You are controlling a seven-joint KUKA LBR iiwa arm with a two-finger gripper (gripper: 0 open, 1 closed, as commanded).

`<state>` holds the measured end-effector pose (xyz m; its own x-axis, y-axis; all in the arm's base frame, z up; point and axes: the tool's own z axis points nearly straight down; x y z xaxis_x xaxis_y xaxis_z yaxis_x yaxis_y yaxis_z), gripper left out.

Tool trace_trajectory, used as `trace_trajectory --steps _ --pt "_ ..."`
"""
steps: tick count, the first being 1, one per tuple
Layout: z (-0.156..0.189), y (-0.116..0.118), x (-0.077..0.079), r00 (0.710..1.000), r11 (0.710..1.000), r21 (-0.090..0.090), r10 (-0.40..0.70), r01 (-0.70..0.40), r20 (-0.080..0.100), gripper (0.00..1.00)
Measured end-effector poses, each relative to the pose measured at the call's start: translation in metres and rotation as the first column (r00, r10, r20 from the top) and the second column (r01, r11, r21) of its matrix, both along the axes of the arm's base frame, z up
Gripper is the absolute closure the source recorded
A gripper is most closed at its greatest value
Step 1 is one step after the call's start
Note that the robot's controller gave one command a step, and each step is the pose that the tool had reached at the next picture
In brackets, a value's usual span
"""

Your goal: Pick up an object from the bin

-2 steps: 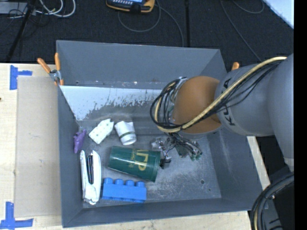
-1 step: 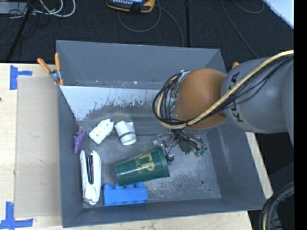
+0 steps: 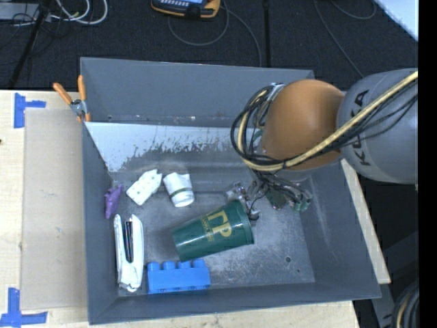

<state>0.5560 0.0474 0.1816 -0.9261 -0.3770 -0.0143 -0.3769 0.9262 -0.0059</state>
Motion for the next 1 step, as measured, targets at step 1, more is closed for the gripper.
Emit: trace_trajectory --steps 1 --pt "0.0524 0.0034 -0.0046 1.0 1.0 -0.001 -0.005 0.005 -0.001 1.0"
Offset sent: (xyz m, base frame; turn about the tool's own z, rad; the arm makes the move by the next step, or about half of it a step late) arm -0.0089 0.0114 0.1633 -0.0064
